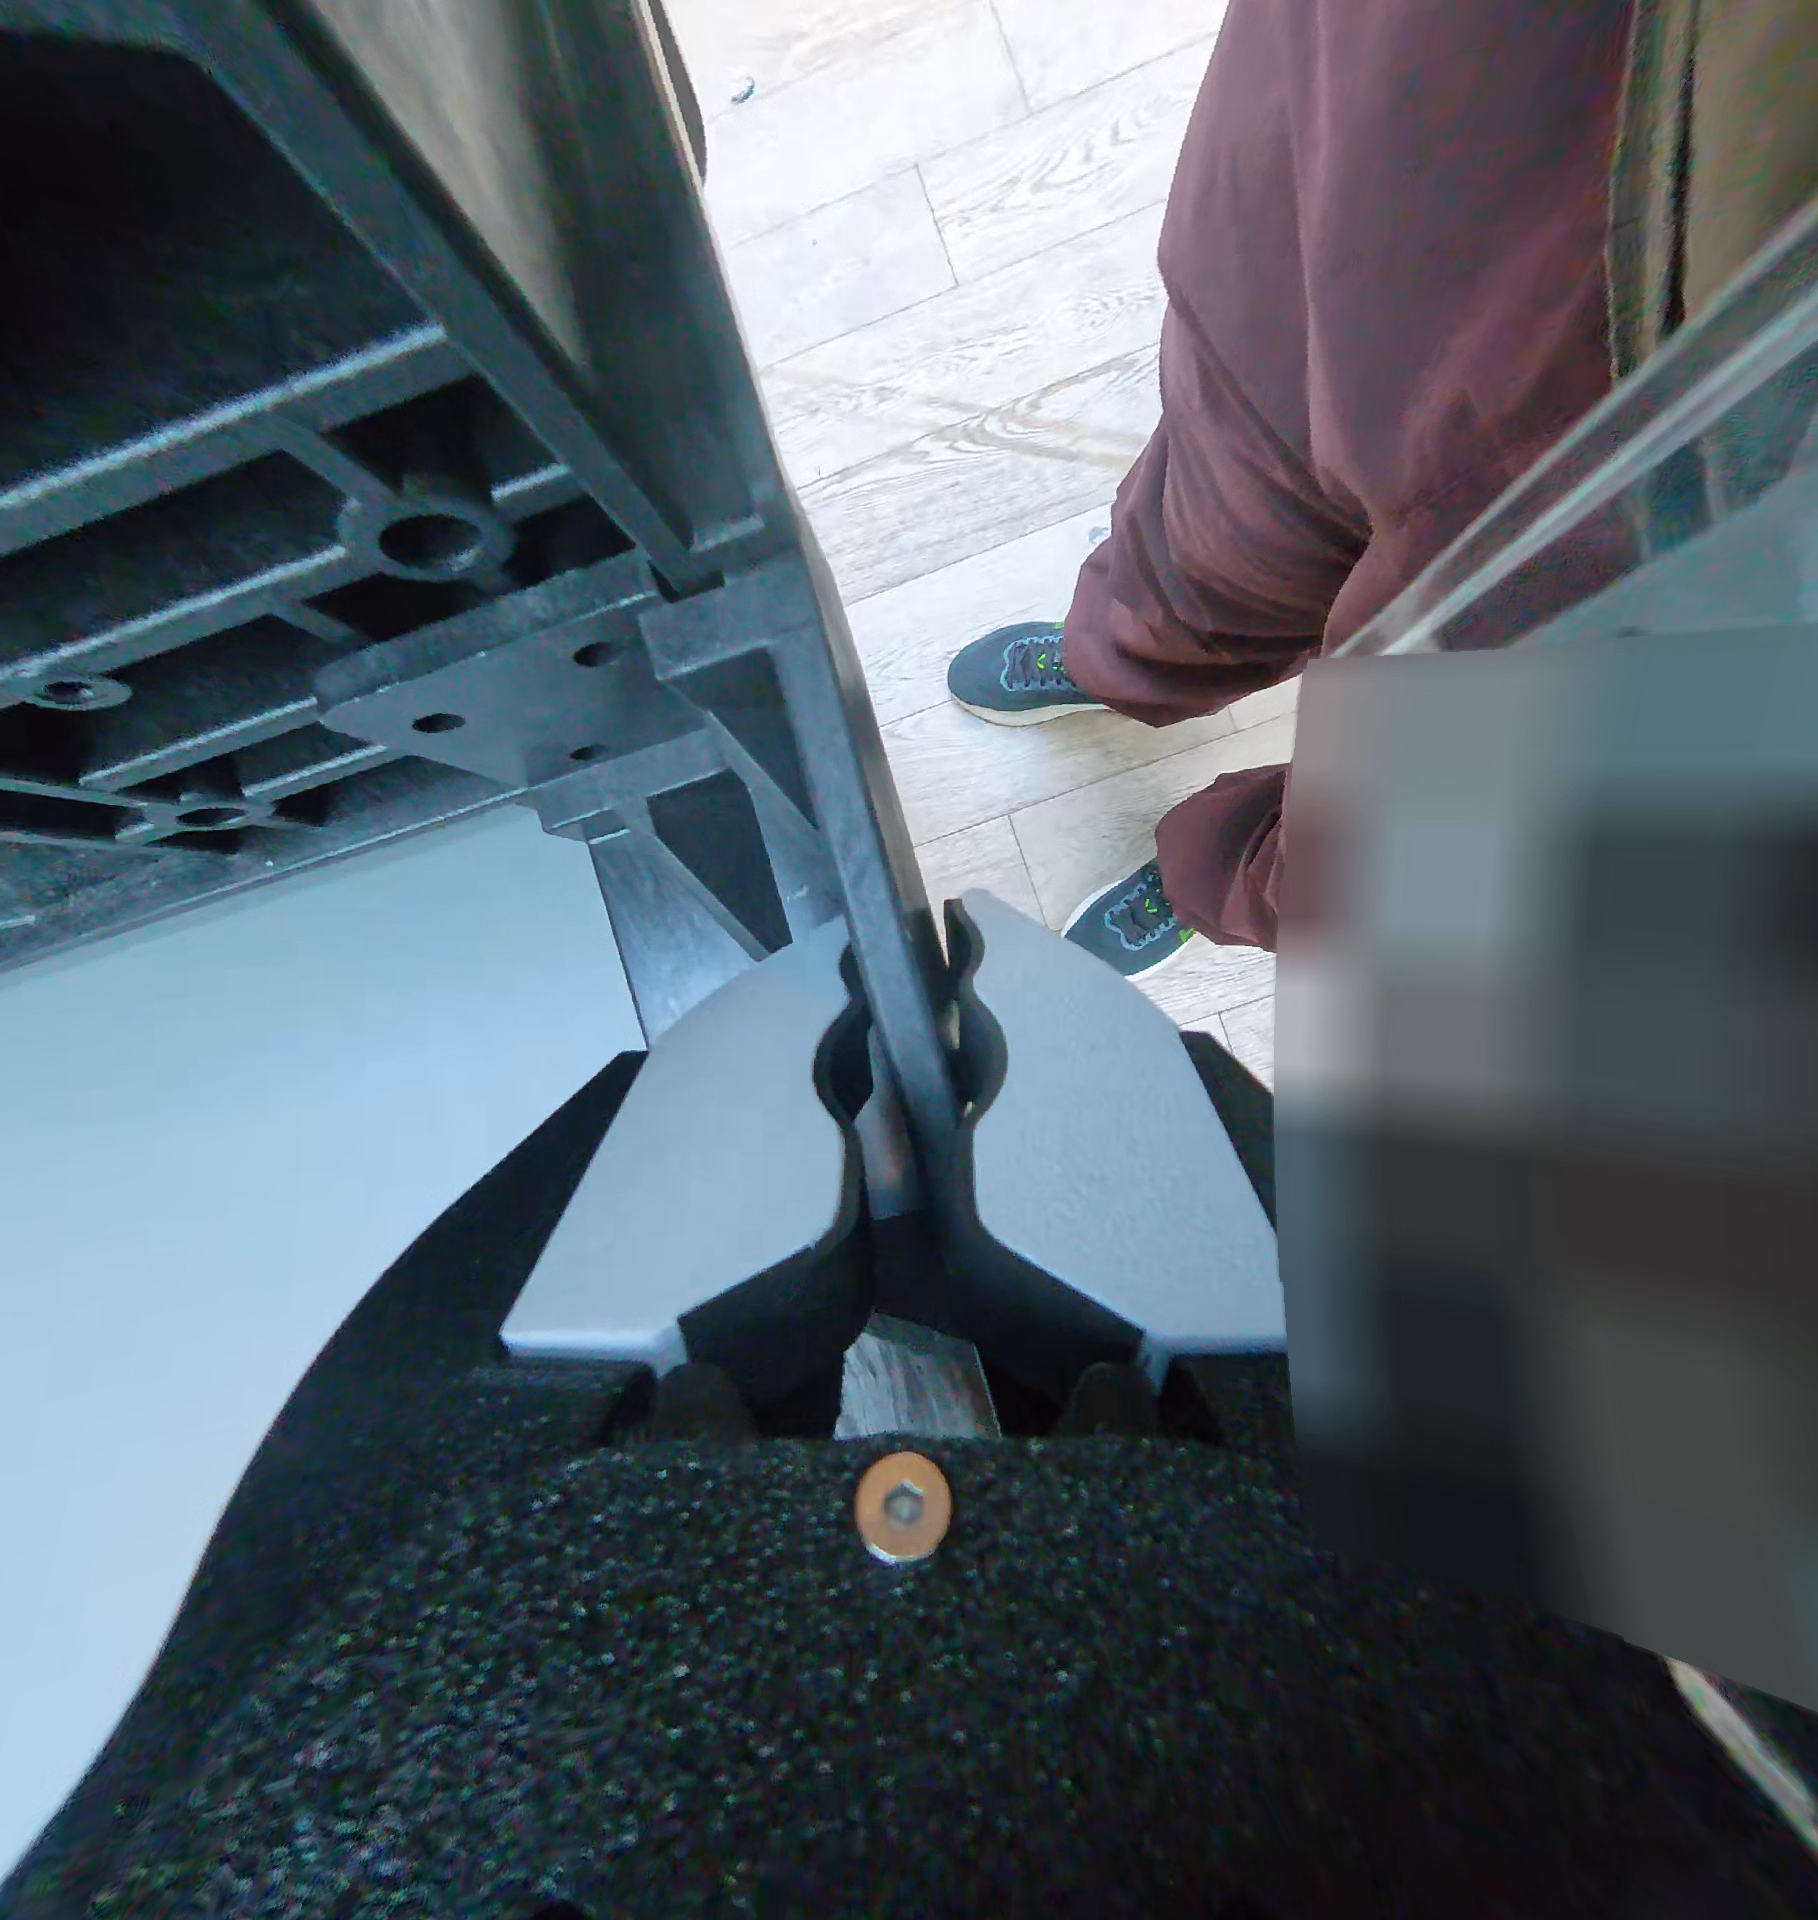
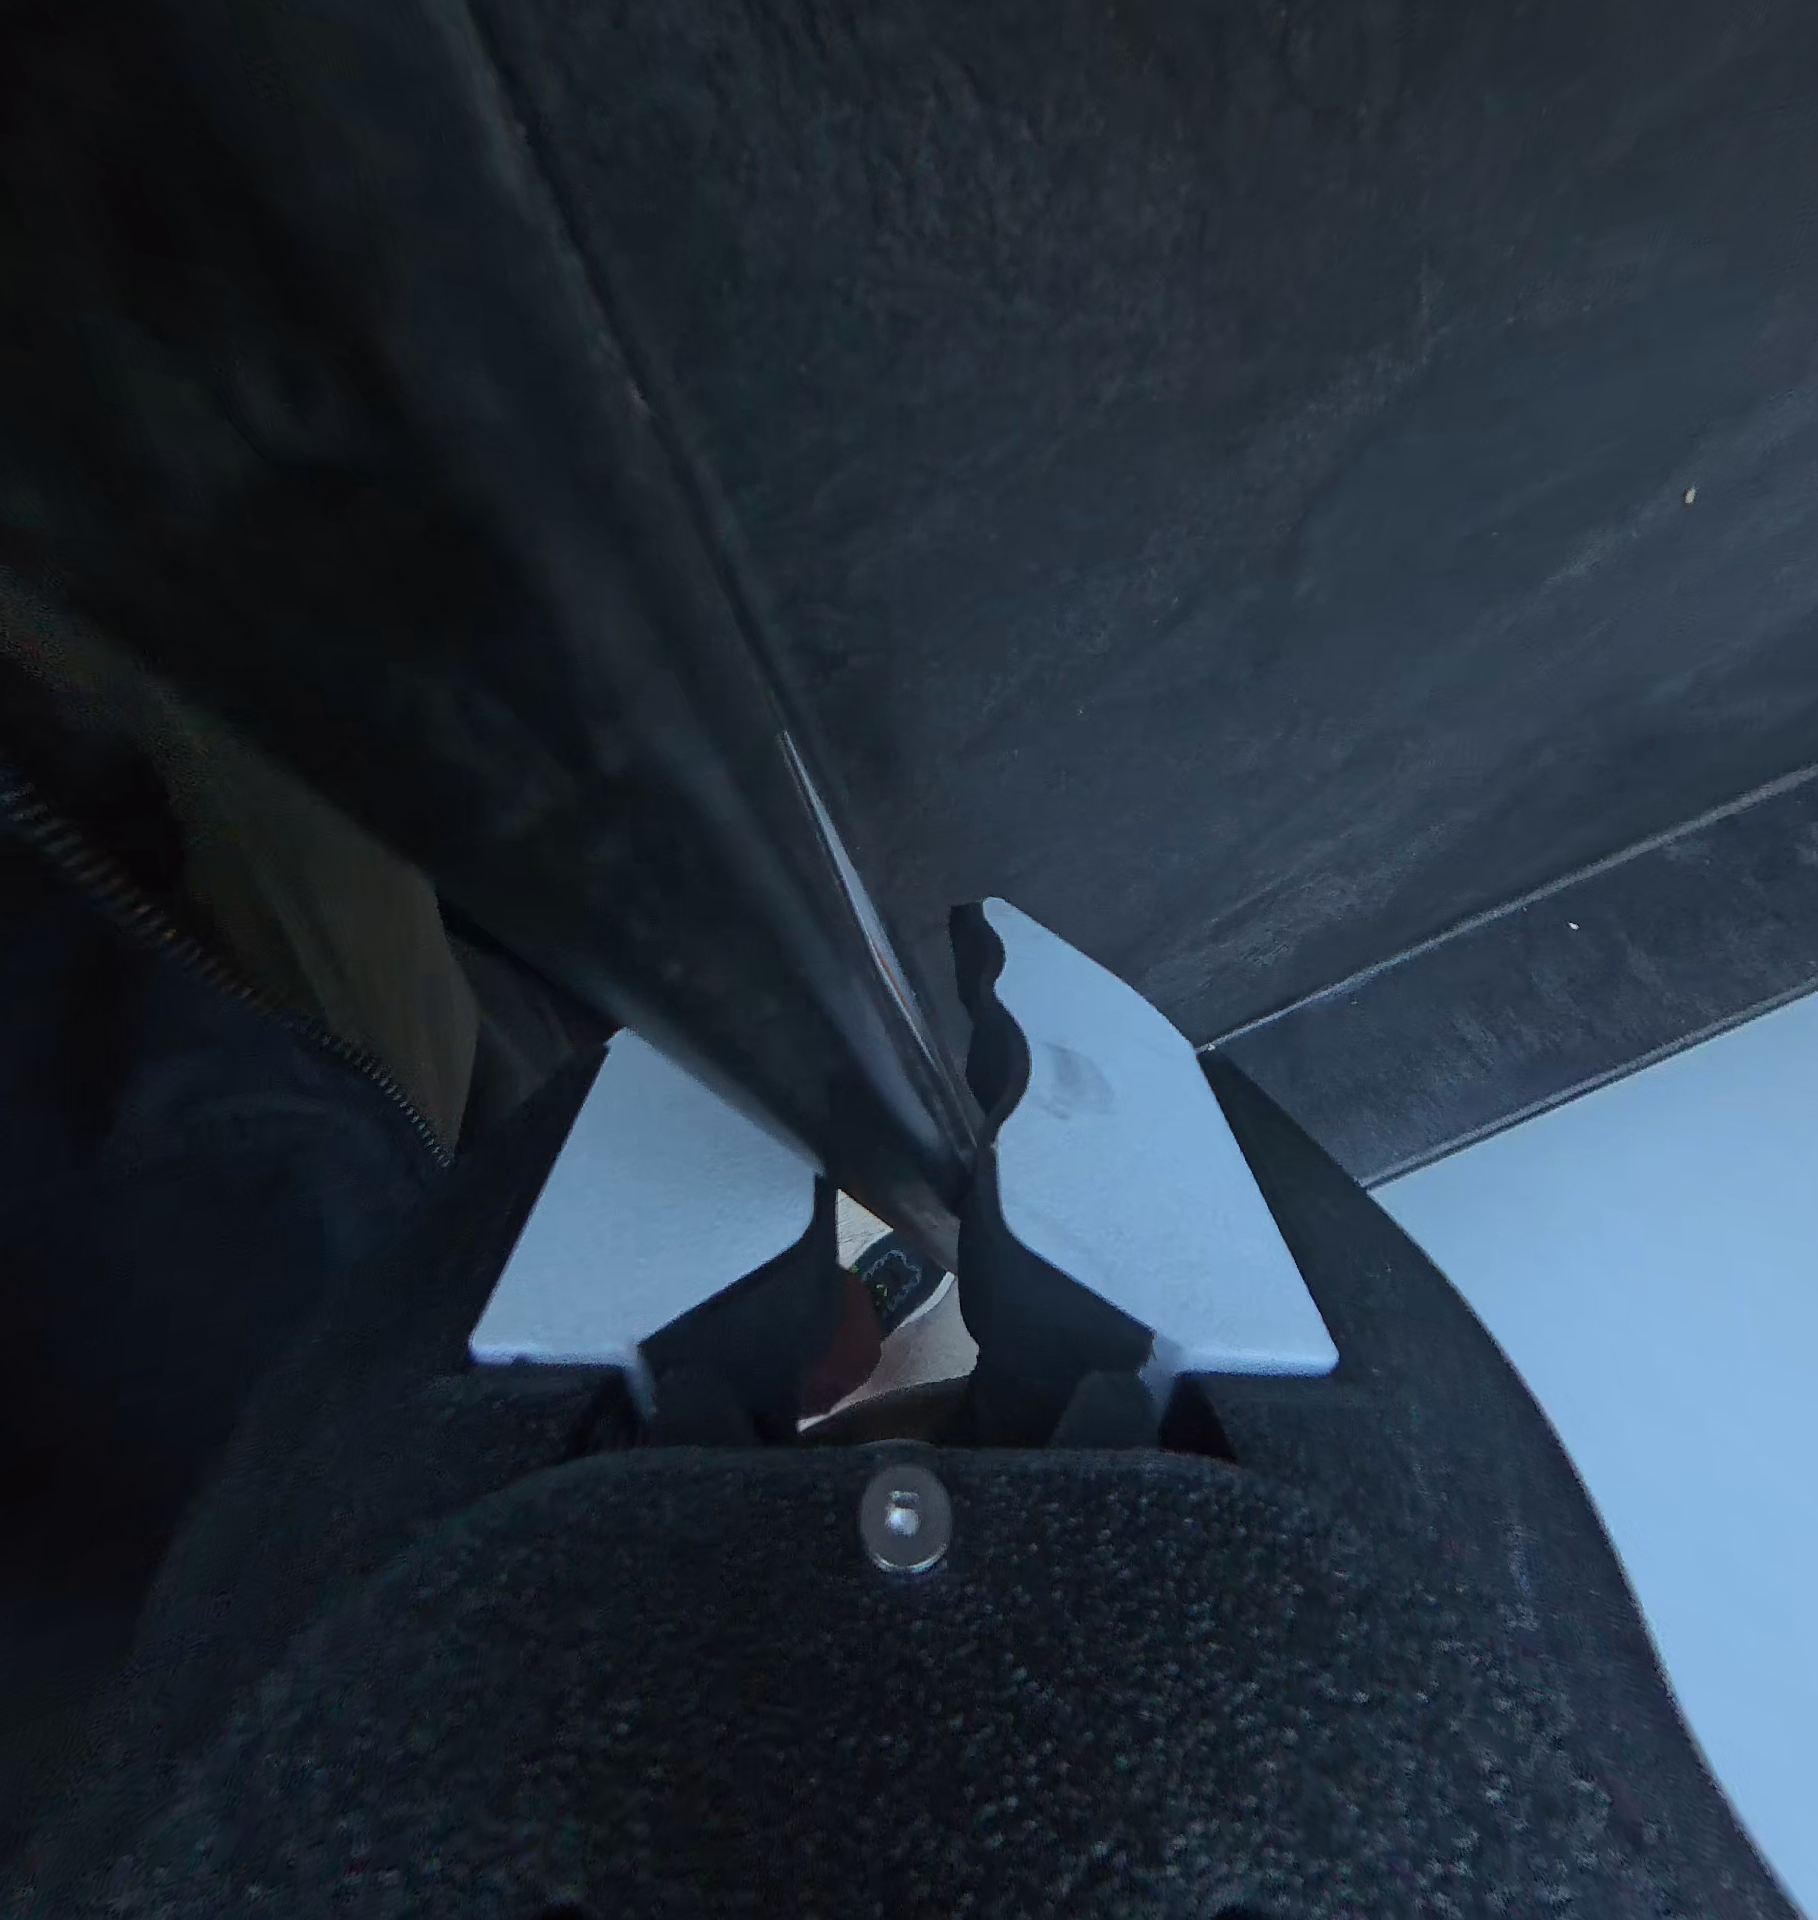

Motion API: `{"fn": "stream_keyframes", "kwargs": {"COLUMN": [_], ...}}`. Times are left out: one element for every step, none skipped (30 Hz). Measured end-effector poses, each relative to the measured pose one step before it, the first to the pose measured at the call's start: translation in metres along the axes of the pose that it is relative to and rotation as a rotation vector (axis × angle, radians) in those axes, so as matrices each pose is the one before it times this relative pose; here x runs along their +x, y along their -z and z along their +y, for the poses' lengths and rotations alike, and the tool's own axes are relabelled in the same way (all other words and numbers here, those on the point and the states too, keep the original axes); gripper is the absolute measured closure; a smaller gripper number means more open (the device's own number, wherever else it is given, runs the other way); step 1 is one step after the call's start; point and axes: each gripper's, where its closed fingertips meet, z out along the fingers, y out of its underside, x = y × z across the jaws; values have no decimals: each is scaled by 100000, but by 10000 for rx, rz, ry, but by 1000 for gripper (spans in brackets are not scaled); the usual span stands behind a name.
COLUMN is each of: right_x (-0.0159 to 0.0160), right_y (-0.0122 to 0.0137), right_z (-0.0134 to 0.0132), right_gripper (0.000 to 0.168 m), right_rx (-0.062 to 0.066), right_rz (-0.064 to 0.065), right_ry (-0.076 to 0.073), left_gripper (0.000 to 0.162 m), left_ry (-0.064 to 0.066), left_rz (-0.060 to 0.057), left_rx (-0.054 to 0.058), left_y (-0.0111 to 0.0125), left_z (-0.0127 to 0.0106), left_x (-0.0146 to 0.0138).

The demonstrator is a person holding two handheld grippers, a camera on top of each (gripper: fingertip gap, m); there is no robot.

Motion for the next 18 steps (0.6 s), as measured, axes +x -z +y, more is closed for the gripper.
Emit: {"fn": "stream_keyframes", "kwargs": {"right_x": [46,-4,0,11,-3,-68,-62,-21,-42,-37,23,-28,-48,-38,2,27,5,16], "right_y": [-19,4,12,28,29,37,25,36,27,12,-27,-43,-52,-31,-14,20,23,19], "right_z": [-35,-11,-13,-57,-4,64,-12,-139,-206,-184,-106,-88,-53,-16,-50,-15,14,8], "right_gripper": [145,145,145,145,144,144,144,143,143,142,142,143,144,144,144,144,144,144], "right_rx": [37,32,70,126,55,-32,47,194,244,199,148,106,48,8,71,62,9,7], "right_rz": [78,-2,-30,-1,-20,-107,-107,-30,-24,-10,17,-61,-101,-54,21,47,17,15], "right_ry": [-25,21,31,-6,11,54,10,-99,-180,-127,42,146,148,69,-5,-2,2,-19], "left_gripper": [152,152,152,152,151,151,151,151,151,151,151,151,151,151,151,150,150,150], "left_ry": [14,22,39,58,56,58,13,6,2,-4,-10,-12,-9,1,0,19,45,25], "left_rz": [-3,-9,-18,-35,-21,-20,-30,-4,8,2,6,-3,21,0,11,11,1,-20], "left_rx": [-5,-7,4,10,11,8,14,23,11,5,-12,-5,8,-7,-2,3,-4,-18], "left_y": [-33,-5,-33,-17,11,-33,-17,-51,34,10,-11,-16,-8,-1,-38,-26,-35,-37], "left_z": [38,-2,3,13,-9,25,3,25,-6,-7,4,-5,-30,-3,5,-21,-12,18], "left_x": [-71,-19,5,-29,44,-9,5,20,15,21,-3,-16,6,18,-38,12,8,0]}}
